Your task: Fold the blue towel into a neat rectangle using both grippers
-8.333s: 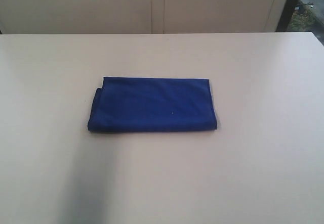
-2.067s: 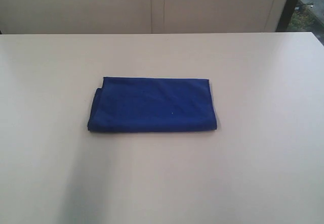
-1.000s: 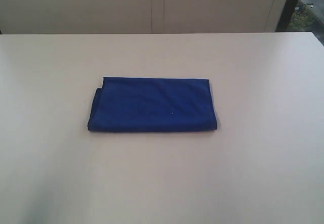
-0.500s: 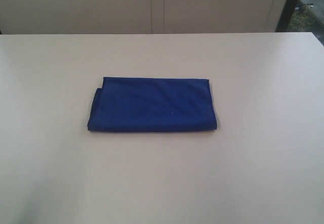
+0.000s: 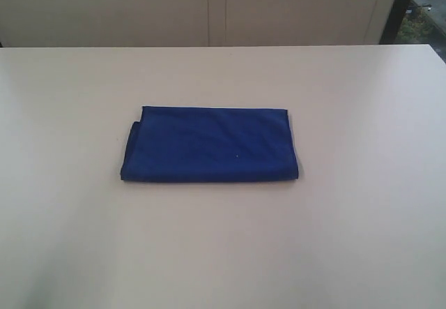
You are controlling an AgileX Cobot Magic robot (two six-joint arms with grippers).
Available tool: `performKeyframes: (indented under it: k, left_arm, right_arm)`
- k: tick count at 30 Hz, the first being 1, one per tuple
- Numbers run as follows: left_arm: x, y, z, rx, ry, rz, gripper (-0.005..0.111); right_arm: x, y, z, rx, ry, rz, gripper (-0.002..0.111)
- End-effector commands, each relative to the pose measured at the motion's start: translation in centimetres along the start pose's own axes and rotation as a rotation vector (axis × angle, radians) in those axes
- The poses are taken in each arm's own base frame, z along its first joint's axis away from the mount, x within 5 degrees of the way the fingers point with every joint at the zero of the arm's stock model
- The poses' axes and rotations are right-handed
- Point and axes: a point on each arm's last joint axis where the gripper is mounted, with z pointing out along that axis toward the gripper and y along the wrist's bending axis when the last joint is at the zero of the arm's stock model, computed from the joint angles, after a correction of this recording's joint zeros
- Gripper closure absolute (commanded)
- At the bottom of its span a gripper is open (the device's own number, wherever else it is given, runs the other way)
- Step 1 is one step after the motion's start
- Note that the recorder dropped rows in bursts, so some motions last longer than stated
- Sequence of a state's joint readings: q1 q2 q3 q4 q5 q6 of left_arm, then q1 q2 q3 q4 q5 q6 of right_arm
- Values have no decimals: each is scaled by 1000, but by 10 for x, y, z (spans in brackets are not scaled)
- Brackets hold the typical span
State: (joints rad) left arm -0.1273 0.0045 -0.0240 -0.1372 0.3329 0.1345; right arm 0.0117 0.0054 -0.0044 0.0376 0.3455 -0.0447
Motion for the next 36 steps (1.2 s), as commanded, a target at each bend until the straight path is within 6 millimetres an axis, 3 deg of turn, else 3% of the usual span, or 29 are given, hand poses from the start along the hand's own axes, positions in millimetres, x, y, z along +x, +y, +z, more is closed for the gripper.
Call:
performKeyframes:
  k: [1, 6, 36]
  left_arm:
    - [1, 0, 0, -4, -4, -7, 107]
    - [9, -1, 3, 5, 41, -9, 107]
    - [9, 5, 3, -105, 41, -76, 107]
  right_arm:
    - [0, 0, 0, -4, -12, -6, 108]
    - [0, 0, 0, -4, -12, -6, 108]
    - [0, 0, 0, -4, -12, -6, 108]
